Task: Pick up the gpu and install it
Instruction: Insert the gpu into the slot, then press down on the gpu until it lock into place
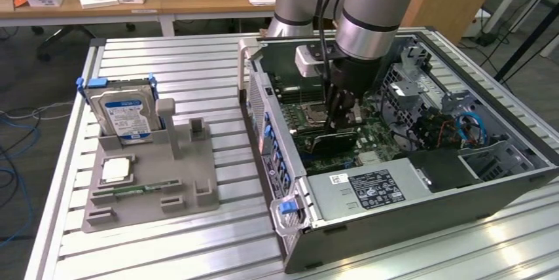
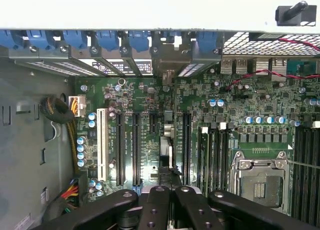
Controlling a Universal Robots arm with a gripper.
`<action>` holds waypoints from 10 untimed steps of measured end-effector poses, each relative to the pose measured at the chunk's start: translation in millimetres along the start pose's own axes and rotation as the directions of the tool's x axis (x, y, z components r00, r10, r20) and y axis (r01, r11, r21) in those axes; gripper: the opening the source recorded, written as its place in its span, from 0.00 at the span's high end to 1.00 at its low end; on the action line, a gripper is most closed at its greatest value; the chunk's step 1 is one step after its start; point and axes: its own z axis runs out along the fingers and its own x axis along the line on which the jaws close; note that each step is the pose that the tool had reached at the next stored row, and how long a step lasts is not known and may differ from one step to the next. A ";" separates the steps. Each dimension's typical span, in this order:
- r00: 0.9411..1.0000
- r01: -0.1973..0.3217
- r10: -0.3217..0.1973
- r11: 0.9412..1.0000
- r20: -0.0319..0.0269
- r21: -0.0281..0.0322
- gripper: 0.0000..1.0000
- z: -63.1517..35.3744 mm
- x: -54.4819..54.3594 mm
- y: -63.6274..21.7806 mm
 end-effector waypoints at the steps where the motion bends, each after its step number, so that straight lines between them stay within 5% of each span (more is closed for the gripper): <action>1: 1.000 0.000 0.000 1.000 0.000 0.000 0.89 0.0 0.0 0.0; 10: 1.000 0.000 0.000 1.000 -0.001 0.000 0.89 0.0 0.0 0.0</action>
